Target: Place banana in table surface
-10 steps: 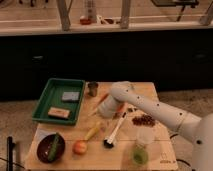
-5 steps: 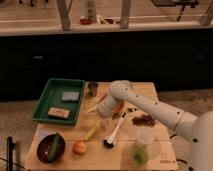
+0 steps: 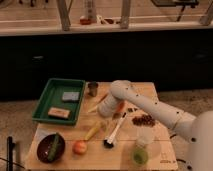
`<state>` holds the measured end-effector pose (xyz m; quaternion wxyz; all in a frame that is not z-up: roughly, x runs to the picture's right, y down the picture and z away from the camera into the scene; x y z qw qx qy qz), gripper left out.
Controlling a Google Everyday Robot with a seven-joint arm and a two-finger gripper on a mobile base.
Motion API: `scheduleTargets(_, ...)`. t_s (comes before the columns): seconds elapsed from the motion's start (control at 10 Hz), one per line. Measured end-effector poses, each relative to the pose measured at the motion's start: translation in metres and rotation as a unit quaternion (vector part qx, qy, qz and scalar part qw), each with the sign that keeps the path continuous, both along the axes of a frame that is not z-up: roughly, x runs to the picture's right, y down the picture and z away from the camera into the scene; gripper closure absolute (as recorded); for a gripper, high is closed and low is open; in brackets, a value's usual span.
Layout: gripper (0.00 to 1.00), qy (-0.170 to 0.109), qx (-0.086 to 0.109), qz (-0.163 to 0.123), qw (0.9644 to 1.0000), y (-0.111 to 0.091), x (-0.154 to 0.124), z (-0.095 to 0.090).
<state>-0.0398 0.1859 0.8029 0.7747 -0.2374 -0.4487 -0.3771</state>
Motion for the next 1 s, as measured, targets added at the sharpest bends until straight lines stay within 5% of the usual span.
scheduleTargets(1.0,0.2,-0.009,-0.015,-0.008,0.9998,0.003,0.0012,0.0014)
